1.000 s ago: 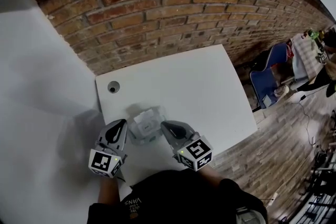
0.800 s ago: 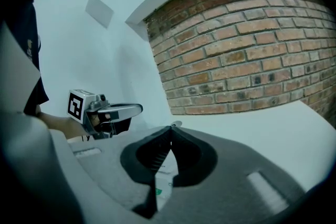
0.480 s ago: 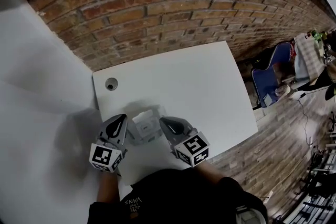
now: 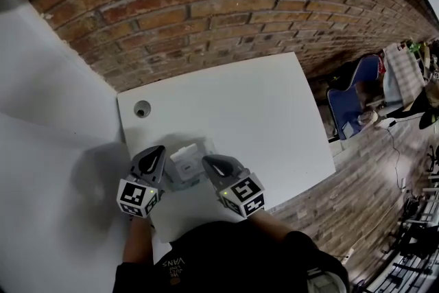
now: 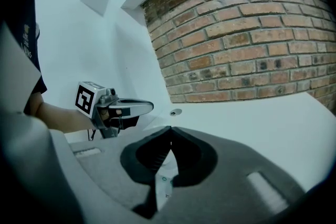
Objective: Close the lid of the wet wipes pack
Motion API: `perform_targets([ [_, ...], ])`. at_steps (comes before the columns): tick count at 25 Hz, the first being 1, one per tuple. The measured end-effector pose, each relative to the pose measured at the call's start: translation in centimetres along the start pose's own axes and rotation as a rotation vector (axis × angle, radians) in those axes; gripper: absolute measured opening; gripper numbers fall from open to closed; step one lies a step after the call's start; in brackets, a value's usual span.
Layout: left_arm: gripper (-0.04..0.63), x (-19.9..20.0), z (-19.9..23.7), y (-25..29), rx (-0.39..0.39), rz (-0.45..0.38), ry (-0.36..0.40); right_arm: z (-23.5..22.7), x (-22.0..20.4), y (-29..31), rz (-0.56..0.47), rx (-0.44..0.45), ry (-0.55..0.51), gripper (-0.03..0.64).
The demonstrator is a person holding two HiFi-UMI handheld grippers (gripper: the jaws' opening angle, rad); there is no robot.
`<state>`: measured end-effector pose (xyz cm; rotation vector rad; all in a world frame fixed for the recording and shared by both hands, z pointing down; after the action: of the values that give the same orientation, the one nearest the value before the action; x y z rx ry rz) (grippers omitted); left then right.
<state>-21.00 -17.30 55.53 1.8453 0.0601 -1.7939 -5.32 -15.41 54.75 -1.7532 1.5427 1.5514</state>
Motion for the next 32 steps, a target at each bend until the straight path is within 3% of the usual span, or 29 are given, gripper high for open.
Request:
perform_targets([
  [4, 0.002, -1.2, 0.0, 0.9, -0.032, 0.05, -0.013, 0.0, -1.7, 0.5, 0.069, 0.011, 0.026, -0.003],
  [12, 0.002, -2.6, -0.2, 2.3, -0.1, 0.13, -0.071, 0.6, -2.0, 2.1, 0.066, 0.053, -0.014, -0.003],
  [32, 0.002, -3.0, -1.9, 2.4, -0.141, 0.157, -0.078, 0.6, -6.2, 4.4, 0.227, 0.096, -0.018, -0.002],
])
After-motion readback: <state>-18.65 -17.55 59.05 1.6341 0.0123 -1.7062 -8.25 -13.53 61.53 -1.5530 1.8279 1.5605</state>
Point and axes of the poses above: the fingertips, and each gripper's own axes: y forward along the fingers, z to its left, x out of its top, the point moved 4 cm from there along -y, backward along the fingers, and after that the axes turned 12 degrees about x, right-handed, at the moved point
